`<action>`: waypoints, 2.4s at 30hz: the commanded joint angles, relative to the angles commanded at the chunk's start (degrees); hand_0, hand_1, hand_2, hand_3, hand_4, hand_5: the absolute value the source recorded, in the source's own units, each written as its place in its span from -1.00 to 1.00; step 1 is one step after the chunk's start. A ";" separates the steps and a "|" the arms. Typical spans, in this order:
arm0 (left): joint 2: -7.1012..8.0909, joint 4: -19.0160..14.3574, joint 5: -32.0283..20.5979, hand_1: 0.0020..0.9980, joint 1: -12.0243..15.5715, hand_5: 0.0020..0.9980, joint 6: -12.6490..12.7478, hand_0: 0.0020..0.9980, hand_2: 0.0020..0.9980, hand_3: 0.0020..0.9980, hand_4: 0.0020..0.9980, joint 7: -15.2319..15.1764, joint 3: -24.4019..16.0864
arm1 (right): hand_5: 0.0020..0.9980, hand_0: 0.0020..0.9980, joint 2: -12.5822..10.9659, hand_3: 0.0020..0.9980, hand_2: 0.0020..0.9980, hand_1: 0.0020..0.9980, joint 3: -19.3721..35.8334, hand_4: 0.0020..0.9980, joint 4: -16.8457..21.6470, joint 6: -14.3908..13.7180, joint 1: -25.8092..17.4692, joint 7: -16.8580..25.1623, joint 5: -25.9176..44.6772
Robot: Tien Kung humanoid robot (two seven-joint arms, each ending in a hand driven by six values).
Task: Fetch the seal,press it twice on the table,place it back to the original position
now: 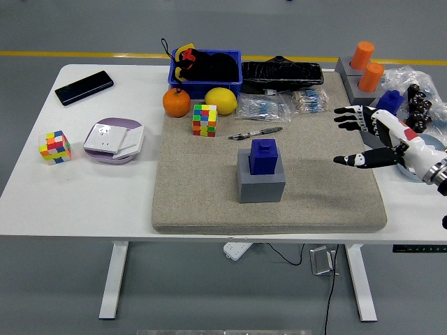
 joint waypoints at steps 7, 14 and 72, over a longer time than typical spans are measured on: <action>-0.04 -0.05 -0.03 0.39 -0.20 -0.49 -0.07 0.45 0.37 0.50 0.37 0.01 0.15 | -1.00 0.74 1.15 0.70 0.63 0.60 -7.32 1.00 -2.37 -0.26 4.69 0.42 3.54; -0.33 -0.11 -0.68 0.39 -0.21 -0.49 -0.13 0.45 0.36 0.50 0.37 0.04 1.04 | -1.00 0.74 3.35 0.74 0.66 0.63 -15.41 1.00 -6.55 -1.46 8.96 1.73 7.02; -0.76 -0.09 -0.63 0.39 -0.41 -0.49 -0.46 0.45 0.37 0.50 0.38 0.02 1.38 | -1.00 0.32 6.08 0.44 0.29 0.23 -24.83 0.61 -14.68 -8.75 12.11 6.35 10.80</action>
